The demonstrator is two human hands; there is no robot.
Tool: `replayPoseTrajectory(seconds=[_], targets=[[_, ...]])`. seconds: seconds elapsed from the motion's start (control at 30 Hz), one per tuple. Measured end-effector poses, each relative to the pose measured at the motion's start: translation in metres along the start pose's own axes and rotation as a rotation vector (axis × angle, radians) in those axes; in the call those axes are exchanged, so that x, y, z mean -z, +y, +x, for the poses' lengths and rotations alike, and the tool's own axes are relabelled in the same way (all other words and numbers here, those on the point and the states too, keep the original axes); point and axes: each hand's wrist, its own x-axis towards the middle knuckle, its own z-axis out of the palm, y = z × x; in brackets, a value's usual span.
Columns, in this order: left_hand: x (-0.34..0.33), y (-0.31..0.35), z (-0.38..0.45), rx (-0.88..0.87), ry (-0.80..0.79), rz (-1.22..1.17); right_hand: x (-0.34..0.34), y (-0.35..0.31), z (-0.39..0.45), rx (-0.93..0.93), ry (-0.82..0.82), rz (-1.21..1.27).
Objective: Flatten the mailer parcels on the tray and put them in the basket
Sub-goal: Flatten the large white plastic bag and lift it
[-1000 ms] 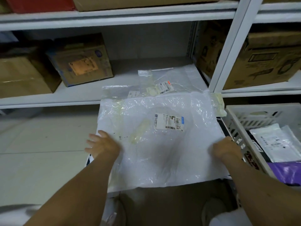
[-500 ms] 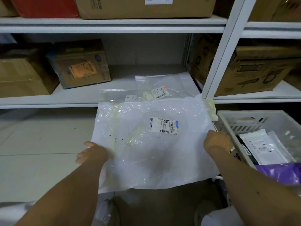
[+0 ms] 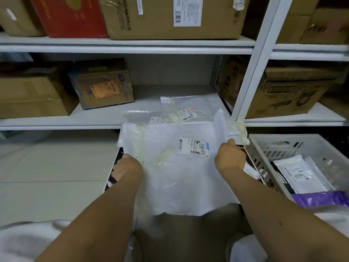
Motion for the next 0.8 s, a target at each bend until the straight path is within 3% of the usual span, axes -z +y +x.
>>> replayPoseTrajectory(seconds=[0.33, 0.43, 0.63, 0.8], targets=[[0.053, 0.044, -0.040, -0.299, 0.218, -0.027, 0.051, 0.018, -0.012, 0.007, 0.088, 0.098], [0.066, 0.070, -0.059, -0.388, 0.268, -0.004, 0.068, 0.047, -0.009, -0.066, 0.119, 0.121], [0.072, 0.137, -0.108, -0.782, 0.328, 0.192, 0.089, 0.118, 0.002, -0.262, 0.170, 0.168], [0.045, 0.240, -0.178, -1.045, 0.359, 0.404, 0.086, 0.204, -0.001, -0.503, 0.079, 0.173]])
